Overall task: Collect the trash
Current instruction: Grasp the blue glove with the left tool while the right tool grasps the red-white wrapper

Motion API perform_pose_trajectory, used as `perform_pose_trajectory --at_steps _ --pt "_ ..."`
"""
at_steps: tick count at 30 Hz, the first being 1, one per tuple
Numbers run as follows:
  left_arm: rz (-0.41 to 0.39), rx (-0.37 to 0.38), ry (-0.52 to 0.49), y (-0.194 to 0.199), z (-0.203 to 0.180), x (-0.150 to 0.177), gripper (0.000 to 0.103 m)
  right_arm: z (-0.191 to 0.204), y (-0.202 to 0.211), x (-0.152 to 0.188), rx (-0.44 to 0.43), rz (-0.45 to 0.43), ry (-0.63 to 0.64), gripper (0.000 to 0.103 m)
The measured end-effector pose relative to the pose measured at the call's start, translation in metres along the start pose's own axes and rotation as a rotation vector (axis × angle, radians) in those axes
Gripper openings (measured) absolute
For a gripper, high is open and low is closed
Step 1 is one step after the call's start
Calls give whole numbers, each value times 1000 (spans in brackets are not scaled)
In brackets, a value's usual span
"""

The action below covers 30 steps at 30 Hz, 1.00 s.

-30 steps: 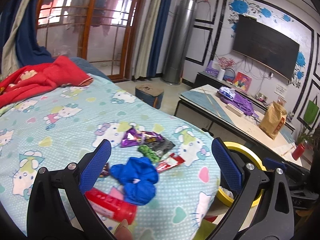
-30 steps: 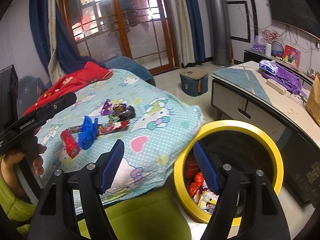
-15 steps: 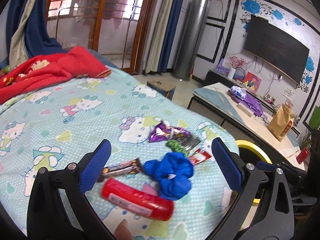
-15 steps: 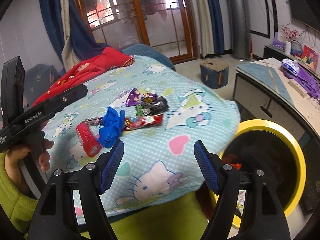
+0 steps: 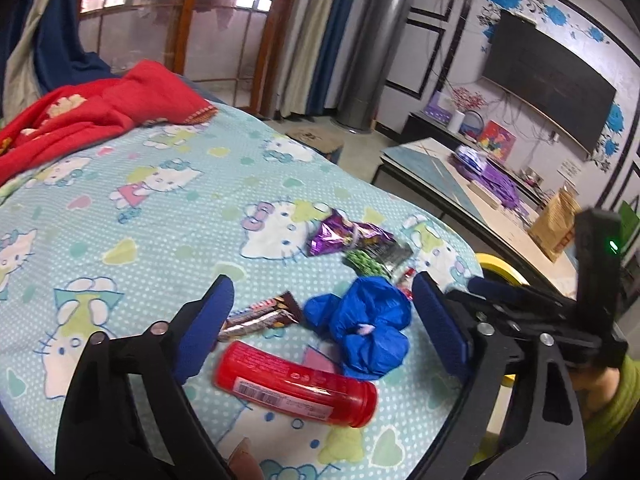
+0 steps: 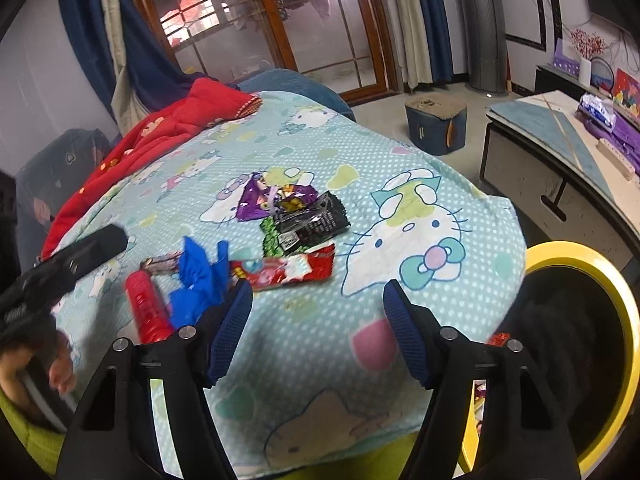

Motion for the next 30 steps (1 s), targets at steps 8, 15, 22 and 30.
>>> perform_pose_trajectory --at_steps 8,15,22,30 --pt "63 67 -51 -14 -20 13 74 -17 -28 -1 -41 60 -89 54" --pt "99 65 -131 -26 -37 25 71 -17 -33 2 -79 62 -106 35" --pt "144 52 -151 -37 -40 34 50 -16 -27 7 -57 35 -96 4" --pt "175 64 -135 -41 -37 39 21 -15 -13 5 -9 -17 -47 1"
Point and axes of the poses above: each gripper's, at about its wrist camera, not at the fingertips, and y roughly against the way its jaws point, z to its left, x to its underside, the point moved 1 cm from there along -y, roughly the way its jaws point, and after that the axes turned 9 degrees about -z, right-handed, at the moved point
